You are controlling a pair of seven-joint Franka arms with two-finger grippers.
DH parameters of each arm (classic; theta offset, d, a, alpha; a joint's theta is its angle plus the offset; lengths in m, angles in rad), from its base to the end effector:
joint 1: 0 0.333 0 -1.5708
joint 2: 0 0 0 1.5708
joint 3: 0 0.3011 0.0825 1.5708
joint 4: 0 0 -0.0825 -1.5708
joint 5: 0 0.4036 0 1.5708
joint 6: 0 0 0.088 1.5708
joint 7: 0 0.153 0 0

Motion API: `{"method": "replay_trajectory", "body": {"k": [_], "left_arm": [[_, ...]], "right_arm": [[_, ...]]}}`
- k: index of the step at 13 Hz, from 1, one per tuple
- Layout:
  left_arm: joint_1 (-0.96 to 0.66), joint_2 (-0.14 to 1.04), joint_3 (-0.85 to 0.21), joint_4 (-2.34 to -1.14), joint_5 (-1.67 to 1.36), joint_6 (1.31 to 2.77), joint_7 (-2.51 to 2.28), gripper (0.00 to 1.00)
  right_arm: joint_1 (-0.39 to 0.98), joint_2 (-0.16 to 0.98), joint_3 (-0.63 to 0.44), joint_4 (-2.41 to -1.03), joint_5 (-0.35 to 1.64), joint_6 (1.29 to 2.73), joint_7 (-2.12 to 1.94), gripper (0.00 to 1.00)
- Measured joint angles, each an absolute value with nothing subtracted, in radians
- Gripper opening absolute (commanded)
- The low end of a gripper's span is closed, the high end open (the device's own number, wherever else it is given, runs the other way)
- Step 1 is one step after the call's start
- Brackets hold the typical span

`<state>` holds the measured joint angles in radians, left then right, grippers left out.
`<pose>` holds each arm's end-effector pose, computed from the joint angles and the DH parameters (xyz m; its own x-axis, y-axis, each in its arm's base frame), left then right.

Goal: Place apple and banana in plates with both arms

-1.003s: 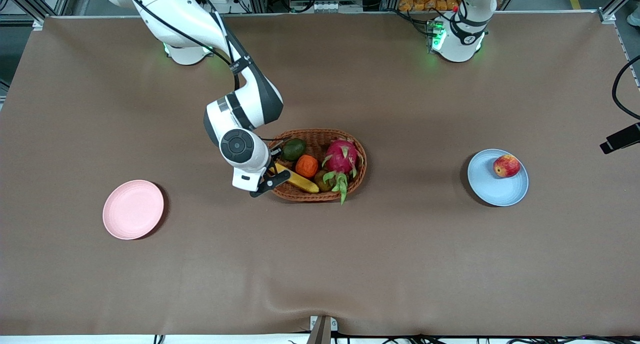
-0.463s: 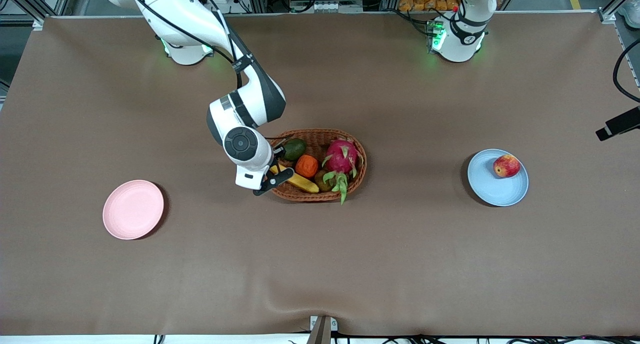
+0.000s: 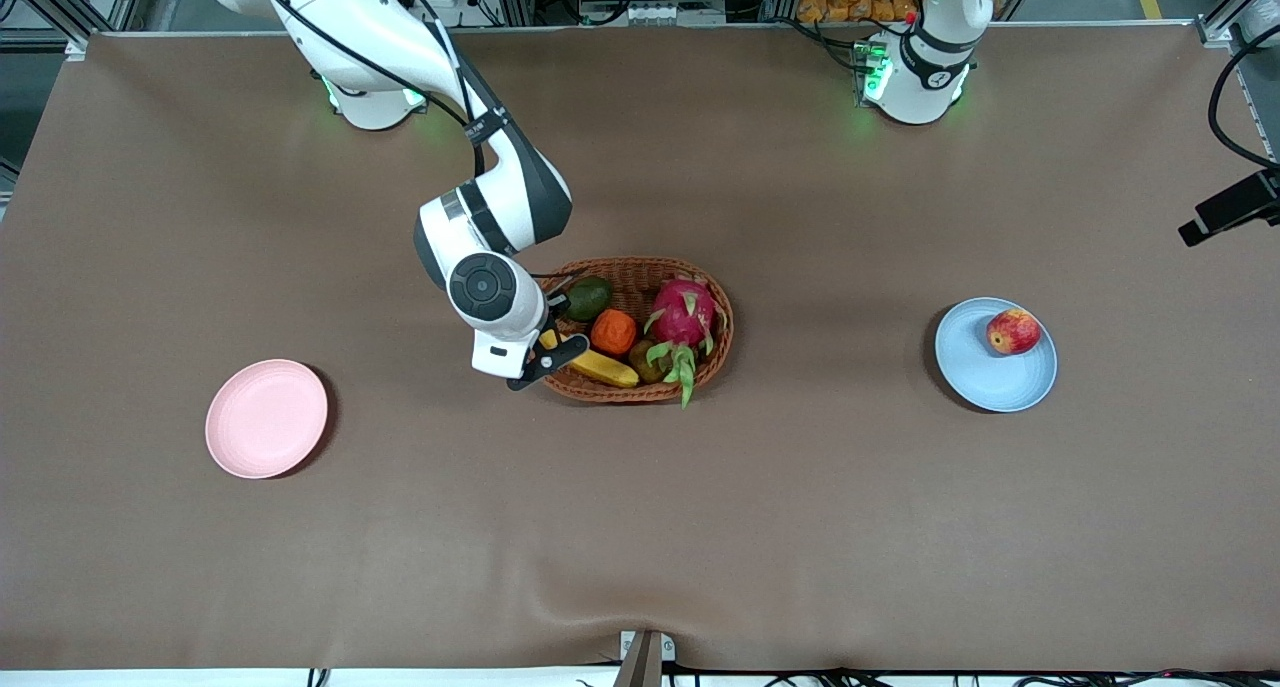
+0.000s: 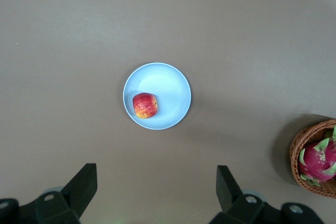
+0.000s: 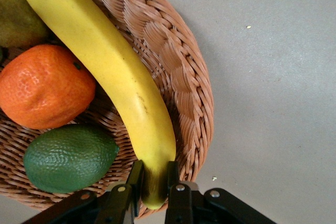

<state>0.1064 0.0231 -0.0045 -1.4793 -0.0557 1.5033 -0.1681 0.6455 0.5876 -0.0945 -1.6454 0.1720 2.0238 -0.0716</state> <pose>0.5725 0.0497 0.5893 0.9648 0.2629 -0.0083 0.2629 -0.9633 0.0550 0.5518 0.3624 0.1887 0.8344 0.5136 -0.2001 0.5045 -0.8578 -0.0980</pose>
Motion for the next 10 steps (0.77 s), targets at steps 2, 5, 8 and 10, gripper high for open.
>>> {"method": "replay_trajectory", "body": {"k": [2, 5, 8, 10], "left_arm": [[0.107, 0.019, 0.0, -1.489, -0.056, 1.503, -0.168, 1.0], [0.107, 0.019, 0.0, -1.495, -0.056, 1.503, -0.168, 1.0], [0.108, 0.019, 0.0, -1.495, -0.056, 1.503, -0.168, 1.0], [0.111, 0.019, 0.005, -1.496, -0.056, 1.503, -0.168, 1.0]], "right_arm": [[0.646, 0.586, -0.095, -1.645, 0.172, 2.024, -0.087, 0.0], [0.645, 0.572, -0.099, -1.64, 0.172, 2.007, -0.098, 0.0], [0.639, 0.528, -0.114, -1.634, 0.172, 1.975, -0.099, 0.0], [0.622, 0.49, -0.118, -1.633, 0.172, 1.949, -0.099, 0.0]]}}
